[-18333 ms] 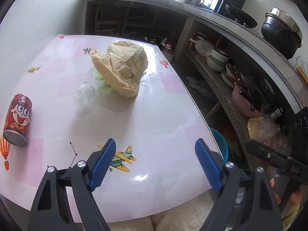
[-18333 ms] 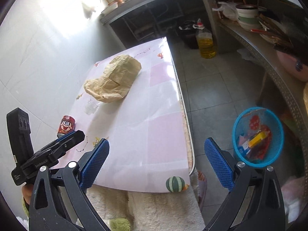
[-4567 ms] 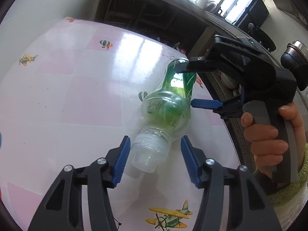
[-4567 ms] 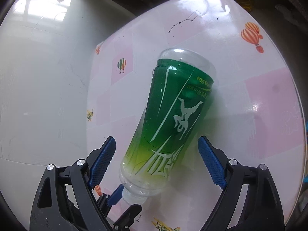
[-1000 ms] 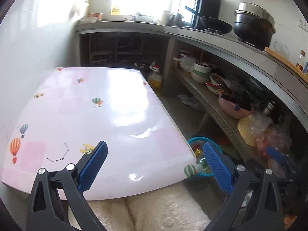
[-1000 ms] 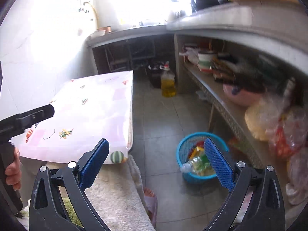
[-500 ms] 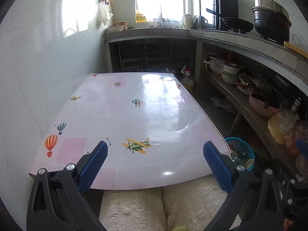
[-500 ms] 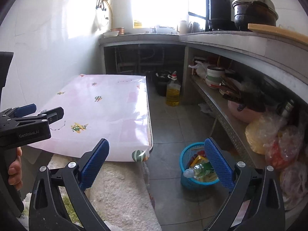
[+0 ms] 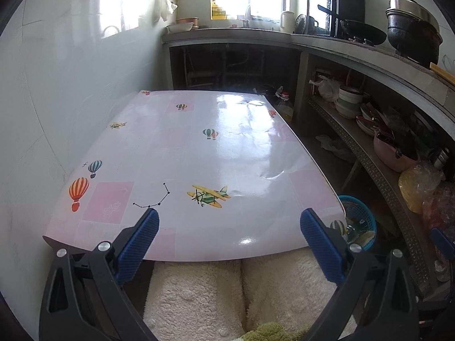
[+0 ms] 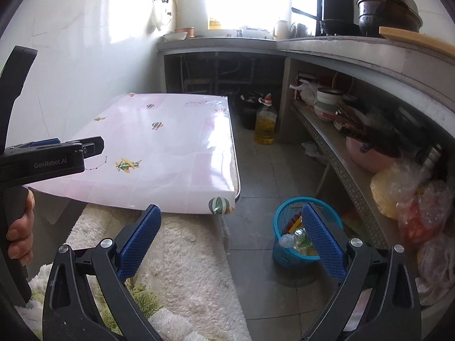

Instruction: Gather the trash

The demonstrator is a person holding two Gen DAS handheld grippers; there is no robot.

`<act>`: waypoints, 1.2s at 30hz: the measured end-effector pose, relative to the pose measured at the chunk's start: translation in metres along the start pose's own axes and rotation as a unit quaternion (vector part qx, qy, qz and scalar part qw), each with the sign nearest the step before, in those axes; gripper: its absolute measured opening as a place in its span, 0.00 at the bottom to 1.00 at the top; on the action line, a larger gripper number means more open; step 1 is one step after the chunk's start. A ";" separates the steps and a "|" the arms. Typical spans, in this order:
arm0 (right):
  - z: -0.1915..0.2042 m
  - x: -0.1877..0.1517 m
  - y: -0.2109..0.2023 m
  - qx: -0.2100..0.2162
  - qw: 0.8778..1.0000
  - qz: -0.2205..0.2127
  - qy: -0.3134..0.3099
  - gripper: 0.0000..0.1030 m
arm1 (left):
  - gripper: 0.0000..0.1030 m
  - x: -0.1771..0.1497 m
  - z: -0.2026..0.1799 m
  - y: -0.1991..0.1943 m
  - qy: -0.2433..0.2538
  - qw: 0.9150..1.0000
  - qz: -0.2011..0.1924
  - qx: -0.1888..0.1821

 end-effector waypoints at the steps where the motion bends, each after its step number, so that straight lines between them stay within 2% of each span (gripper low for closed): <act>1: 0.000 -0.002 0.000 0.001 1.000 0.004 0.000 0.92 | 0.95 -0.002 0.000 0.001 0.001 1.000 0.005 0.003; 6: -0.004 -0.004 0.001 -0.005 1.000 0.011 0.002 0.92 | 0.95 -0.011 -0.006 0.012 0.007 0.999 0.040 0.009; 12: -0.012 -0.008 0.008 -0.008 0.999 0.040 0.011 0.92 | 0.95 -0.018 -0.019 0.021 0.015 0.997 0.078 0.017; 21: -0.026 -0.012 0.013 -0.011 0.997 0.066 0.037 0.92 | 0.95 -0.021 -0.033 0.025 0.039 0.994 0.097 0.021; 36: -0.040 -0.011 0.014 -0.022 0.994 0.080 0.070 0.92 | 0.95 -0.025 -0.047 0.024 0.064 0.992 0.109 0.007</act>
Point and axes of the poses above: each gripper's, at about its wrist camera, not at the fingertips, and y roughly the way its jaws point, z to its left, x to its top, the point moved 1 cm from there along y, roughly the way its jaws point, and after that the axes turned 11 degrees about x, right-handed, at the moved point
